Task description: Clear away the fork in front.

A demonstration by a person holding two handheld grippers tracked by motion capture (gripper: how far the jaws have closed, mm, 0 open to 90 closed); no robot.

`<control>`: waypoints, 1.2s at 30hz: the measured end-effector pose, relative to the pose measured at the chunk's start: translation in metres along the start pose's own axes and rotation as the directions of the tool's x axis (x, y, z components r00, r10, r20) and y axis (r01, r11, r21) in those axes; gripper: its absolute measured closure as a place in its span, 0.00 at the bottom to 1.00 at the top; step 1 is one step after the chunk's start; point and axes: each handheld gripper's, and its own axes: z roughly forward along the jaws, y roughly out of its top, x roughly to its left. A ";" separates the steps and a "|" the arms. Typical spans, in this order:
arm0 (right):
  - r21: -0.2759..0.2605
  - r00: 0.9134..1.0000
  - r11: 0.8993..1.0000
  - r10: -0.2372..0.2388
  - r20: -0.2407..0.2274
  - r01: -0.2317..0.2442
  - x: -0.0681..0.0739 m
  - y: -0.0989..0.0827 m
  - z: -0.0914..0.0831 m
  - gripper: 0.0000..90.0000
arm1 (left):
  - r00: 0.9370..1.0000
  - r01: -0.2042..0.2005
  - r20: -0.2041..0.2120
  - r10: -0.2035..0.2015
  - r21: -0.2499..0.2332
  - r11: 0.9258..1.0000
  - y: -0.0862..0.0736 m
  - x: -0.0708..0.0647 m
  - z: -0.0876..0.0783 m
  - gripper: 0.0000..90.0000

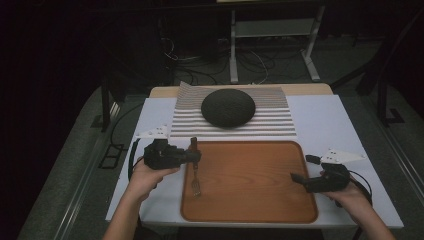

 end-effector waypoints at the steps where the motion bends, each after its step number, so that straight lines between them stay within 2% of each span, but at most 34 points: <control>1: 0.000 1.000 1.000 -0.001 -0.003 0.001 0.001 0.000 0.000 0.12 | 1.000 0.003 -0.002 -0.003 0.004 1.000 -0.001 0.001 0.001 0.89; 3: -0.001 1.000 1.000 -0.003 -0.004 0.003 0.001 0.000 0.001 0.12 | 1.000 0.015 0.002 -0.015 0.011 1.000 -0.002 0.004 0.003 0.89; 4: -0.001 1.000 1.000 -0.005 -0.004 0.005 0.002 0.000 0.001 0.12 | 1.000 0.023 0.008 -0.023 -0.001 1.000 -0.003 0.006 0.005 0.89; 7: 0.000 1.000 1.000 -0.005 -0.004 0.005 0.002 0.000 0.001 0.12 | 1.000 0.017 0.000 -0.017 0.001 1.000 -0.003 0.007 0.006 0.88; 8: -0.001 1.000 1.000 -0.005 -0.005 0.005 0.001 0.000 0.001 0.12 | 1.000 0.007 -0.018 -0.007 0.003 1.000 -0.002 0.009 0.009 0.88; 10: -0.001 1.000 1.000 -0.005 -0.005 0.005 0.001 0.000 0.002 0.12 | 1.000 0.005 -0.020 -0.005 0.004 1.000 -0.002 0.011 0.012 0.87; 15: 0.005 1.000 1.000 -0.007 -0.004 0.007 0.002 0.000 0.002 0.12 | 0.998 -0.011 -0.062 0.012 0.010 1.000 -0.002 0.019 0.024 0.85; 17: 0.005 1.000 1.000 -0.009 -0.003 0.009 0.002 0.000 0.003 0.12 | 0.998 -0.006 -0.067 0.006 0.009 1.000 -0.003 0.023 0.028 0.84; 19: 0.007 1.000 1.000 -0.009 -0.002 0.009 0.002 0.000 0.003 0.12 | 0.997 0.003 -0.075 -0.001 0.018 1.000 -0.004 0.028 0.033 0.83; 24: 0.006 1.000 1.000 -0.011 0.001 0.011 0.001 0.000 0.003 0.12 | 0.997 0.029 -0.078 -0.023 0.079 0.996 -0.009 0.037 0.051 0.80; 26: 0.009 1.000 1.000 -0.012 0.001 0.012 0.001 0.000 0.003 0.12 | 0.996 0.049 -0.084 -0.039 0.121 0.991 -0.013 0.041 0.063 0.79; 29: 0.008 1.000 1.000 -0.012 0.001 0.012 0.001 0.000 0.003 0.12 | 0.996 0.058 -0.079 -0.047 0.147 0.987 -0.016 0.043 0.071 0.78; 30: 0.007 1.000 1.000 -0.013 0.000 0.013 0.001 0.000 0.003 0.12 | 0.996 0.057 -0.084 -0.043 0.178 0.982 -0.019 0.045 0.076 0.78; 31: 0.007 1.000 1.000 -0.013 0.000 0.013 0.001 0.000 0.003 0.12 | 0.996 0.057 -0.084 -0.043 0.178 0.982 -0.019 0.045 0.076 0.78; 32: 0.008 1.000 1.000 -0.014 0.002 0.014 0.001 0.000 0.003 0.12 | 0.994 0.066 -0.094 -0.048 0.201 0.977 -0.024 0.046 0.080 0.78; 33: 0.008 1.000 1.000 -0.014 0.002 0.014 0.001 0.000 0.003 0.12 | 0.994 0.066 -0.094 -0.048 0.201 0.977 -0.024 0.046 0.080 0.78; 34: 0.009 1.000 1.000 -0.015 0.001 0.015 0.001 0.000 0.003 0.12 | 0.994 0.074 -0.097 -0.053 0.227 0.971 -0.029 0.047 0.085 0.79; 35: 0.009 1.000 1.000 -0.015 0.001 0.015 0.001 0.000 0.003 0.12 | 0.994 0.074 -0.097 -0.053 0.227 0.971 -0.029 0.047 0.085 0.79; 36: 0.010 1.000 1.000 -0.017 0.001 0.017 0.001 0.000 0.003 0.12 | 0.993 0.085 -0.101 -0.062 0.242 0.966 -0.032 0.048 0.087 0.79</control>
